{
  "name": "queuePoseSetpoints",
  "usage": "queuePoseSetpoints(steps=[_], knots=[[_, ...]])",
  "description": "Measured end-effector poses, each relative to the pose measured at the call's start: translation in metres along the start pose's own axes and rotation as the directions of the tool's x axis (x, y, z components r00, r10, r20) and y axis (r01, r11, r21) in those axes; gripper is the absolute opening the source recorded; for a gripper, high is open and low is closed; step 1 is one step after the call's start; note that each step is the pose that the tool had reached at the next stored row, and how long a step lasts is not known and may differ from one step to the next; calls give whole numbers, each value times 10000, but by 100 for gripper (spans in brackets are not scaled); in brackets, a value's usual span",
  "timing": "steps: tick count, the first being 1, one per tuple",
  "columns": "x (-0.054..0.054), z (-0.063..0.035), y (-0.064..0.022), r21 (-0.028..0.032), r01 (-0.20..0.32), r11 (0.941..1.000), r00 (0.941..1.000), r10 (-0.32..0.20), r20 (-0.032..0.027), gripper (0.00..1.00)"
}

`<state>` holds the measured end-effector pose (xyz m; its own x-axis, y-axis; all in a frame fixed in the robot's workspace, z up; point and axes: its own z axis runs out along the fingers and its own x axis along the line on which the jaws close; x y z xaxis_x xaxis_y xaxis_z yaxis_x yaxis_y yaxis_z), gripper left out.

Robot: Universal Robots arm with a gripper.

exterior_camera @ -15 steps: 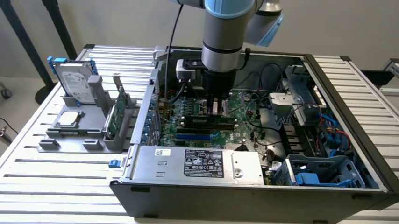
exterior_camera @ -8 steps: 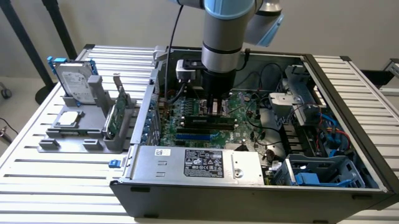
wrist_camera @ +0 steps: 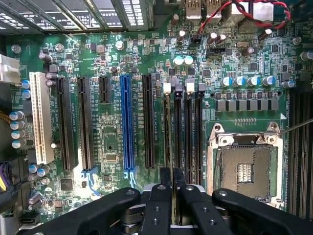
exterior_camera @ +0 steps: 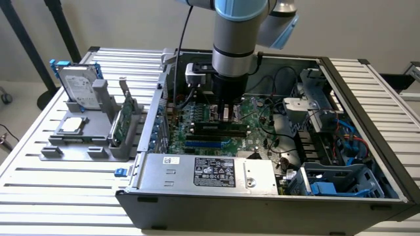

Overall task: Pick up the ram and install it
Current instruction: 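Insert the ram into the slot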

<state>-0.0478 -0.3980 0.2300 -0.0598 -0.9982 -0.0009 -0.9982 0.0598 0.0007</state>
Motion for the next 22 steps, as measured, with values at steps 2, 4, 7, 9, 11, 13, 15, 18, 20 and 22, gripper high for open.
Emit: queuePoseSetpoints(steps=[2, 4, 7, 9, 11, 13, 15, 18, 20, 22], knots=[[-1, 4, 0, 8, -1, 10000, 10000, 1, -17, 14], [-1, 8, 1, 17, -1, 10000, 10000, 1, -42, 14], [-1, 13, 4, 25, -1, 10000, 10000, 1, -75, 14], [-2, 13, 8, 27, -1, 10000, 10000, 1, -88, 14], [-4, 15, 8, 29, 1, 10000, 10000, -1, -94, 14], [-8, 15, 9, 29, 0, 10000, 9999, 0, -100, 14], [-13, 16, 6, 29, 0, 10000, 9999, 1, -109, 14], [-13, 26, 5, 29, -3, 10000, 9999, 3, -108, 14], [-13, 26, 5, 29, -29, 10000, 9999, 30, -108, 14], [-13, 26, 5, 29, -73, 10000, 9999, 73, -108, 14]])
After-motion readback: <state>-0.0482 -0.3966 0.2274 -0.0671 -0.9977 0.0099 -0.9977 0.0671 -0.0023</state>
